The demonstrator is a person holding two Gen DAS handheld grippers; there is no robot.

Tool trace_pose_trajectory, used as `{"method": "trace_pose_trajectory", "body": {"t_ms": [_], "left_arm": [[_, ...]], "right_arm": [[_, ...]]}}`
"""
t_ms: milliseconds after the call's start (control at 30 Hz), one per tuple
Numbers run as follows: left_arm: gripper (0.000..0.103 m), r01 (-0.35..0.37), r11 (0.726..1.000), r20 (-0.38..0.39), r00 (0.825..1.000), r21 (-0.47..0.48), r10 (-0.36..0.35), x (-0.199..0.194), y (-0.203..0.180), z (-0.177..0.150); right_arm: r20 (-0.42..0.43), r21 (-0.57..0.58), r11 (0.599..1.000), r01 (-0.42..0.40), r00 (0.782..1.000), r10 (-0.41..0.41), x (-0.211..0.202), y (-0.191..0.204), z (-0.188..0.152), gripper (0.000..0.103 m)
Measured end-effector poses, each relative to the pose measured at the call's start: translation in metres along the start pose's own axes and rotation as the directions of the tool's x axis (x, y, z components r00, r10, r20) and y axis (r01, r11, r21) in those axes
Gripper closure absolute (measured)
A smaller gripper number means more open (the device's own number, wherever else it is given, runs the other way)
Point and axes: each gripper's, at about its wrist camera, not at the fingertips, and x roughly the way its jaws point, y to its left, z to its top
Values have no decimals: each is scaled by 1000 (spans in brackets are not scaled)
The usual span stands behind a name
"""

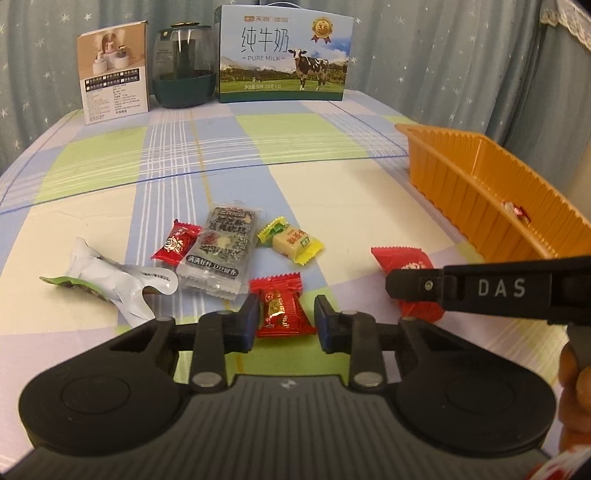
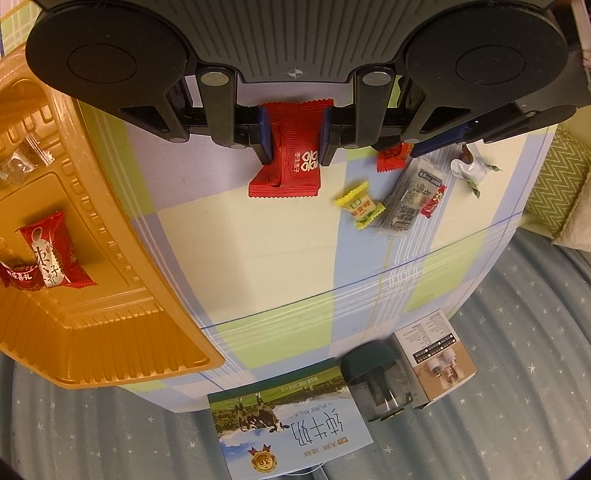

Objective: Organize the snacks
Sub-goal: 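Grasp a red candy with the left gripper while the right gripper holds its candy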

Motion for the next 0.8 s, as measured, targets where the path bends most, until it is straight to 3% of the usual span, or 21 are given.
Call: {"method": "trace_pose_trajectory", "body": {"t_ms": [100, 367, 800], "left_arm": [[83, -18, 1000, -1, 1000, 17, 18, -2, -2, -2], [84, -14, 1000, 12, 1000, -2, 14, -22, 0, 0], [84, -8, 999, 32, 999, -46, 10, -89, -19, -8]], "right_arm": [[-3, -9, 1000, -2, 1000, 2, 1, 2, -1, 77], [31, -61, 998, -14, 999, 16, -12, 16, -1, 77], [112, -107, 994, 32, 993, -20, -91, 28, -31, 77]]}}
